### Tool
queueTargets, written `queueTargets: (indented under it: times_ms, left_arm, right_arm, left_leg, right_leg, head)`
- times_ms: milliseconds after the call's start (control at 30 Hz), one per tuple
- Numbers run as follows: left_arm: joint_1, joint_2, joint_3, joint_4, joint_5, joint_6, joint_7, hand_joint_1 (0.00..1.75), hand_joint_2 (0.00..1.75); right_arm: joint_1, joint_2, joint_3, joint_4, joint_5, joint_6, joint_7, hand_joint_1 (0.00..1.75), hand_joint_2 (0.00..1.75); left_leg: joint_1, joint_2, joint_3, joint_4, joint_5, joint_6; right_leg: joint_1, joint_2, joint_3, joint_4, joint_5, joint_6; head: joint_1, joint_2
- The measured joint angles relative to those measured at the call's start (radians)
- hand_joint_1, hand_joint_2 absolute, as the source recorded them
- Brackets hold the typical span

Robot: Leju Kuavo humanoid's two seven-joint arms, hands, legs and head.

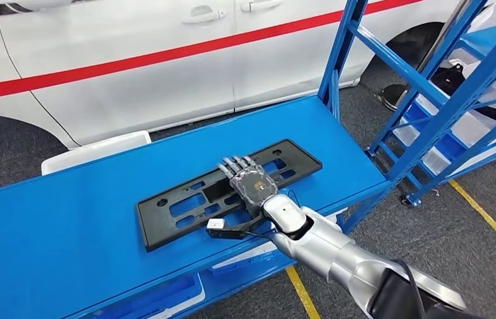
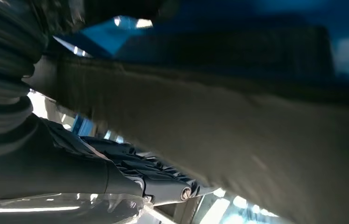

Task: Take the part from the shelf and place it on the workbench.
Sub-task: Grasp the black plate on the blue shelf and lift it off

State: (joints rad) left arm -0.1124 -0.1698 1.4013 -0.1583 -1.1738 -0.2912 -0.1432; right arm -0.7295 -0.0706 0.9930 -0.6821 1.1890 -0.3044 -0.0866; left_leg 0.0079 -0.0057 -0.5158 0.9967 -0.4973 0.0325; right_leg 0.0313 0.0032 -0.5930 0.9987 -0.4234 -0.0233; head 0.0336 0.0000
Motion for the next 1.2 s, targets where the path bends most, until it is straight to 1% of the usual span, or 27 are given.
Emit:
queueTargets:
  times_ms: [100, 200, 333, 600, 833, 1200]
  left_arm:
    - [0.001, 0.0, 0.001, 0.0, 0.01, 0.011, -0.01, 0.0, 0.0]
    - [0.003, 0.0, 0.002, 0.0, 0.013, 0.015, -0.013, 0.0, 0.0]
    - [0.008, 0.0, 0.008, 0.0, 0.03, 0.018, -0.013, 0.0, 1.75]
    - [0.015, 0.002, 0.031, 0.0, 0.063, -0.01, -0.023, 0.0, 1.75]
    - [0.016, 0.002, 0.042, 0.0, 0.067, -0.008, -0.046, 0.0, 1.75]
    - [0.016, 0.002, 0.05, 0.0, 0.071, -0.002, -0.054, 0.0, 1.75]
  right_arm:
    - [-0.002, 0.018, 0.0, 0.039, -0.007, 0.0, -0.001, 1.75, 1.75]
    - [-0.004, 0.027, 0.0, 0.06, -0.01, -0.003, -0.002, 1.75, 1.75]
    - [-0.006, 0.031, 0.002, 0.072, -0.022, -0.023, -0.008, 1.75, 1.75]
    - [-0.005, 0.031, 0.002, 0.071, -0.035, -0.054, -0.013, 1.75, 1.75]
    - [0.001, 0.022, 0.001, 0.044, -0.036, -0.077, -0.014, 1.75, 1.75]
    - [0.013, 0.009, 0.0, 0.017, -0.034, -0.095, -0.022, 1.75, 1.75]
  left_leg:
    - [0.0, 0.0, 0.003, -0.001, -0.003, -0.001]
    - [0.0, 0.0, 0.004, -0.002, -0.003, -0.002]
    - [0.0, 0.0, 0.004, -0.002, 0.0, -0.005]
    - [0.0, 0.0, 0.007, -0.002, 0.001, -0.006]
    - [0.0, 0.0, 0.007, -0.002, 0.001, -0.006]
    - [-0.002, 0.0, 0.006, -0.002, 0.001, -0.006]
  right_leg:
    - [0.0, 0.0, 0.002, 0.003, -0.003, -0.003]
    - [0.001, 0.0, 0.002, 0.005, -0.004, -0.005]
    - [0.001, -0.001, 0.002, 0.008, -0.004, -0.006]
    - [-0.001, -0.001, 0.002, 0.009, -0.004, -0.007]
    - [-0.003, -0.001, 0.001, 0.009, -0.004, -0.007]
    - [-0.005, -0.001, 0.0, 0.009, -0.004, -0.007]
  head:
    - [0.0, 0.0]
    - [0.0, 0.0]
    - [0.0, 0.0]
    - [0.0, 0.0]
    - [0.0, 0.0]
    - [0.0, 0.0]
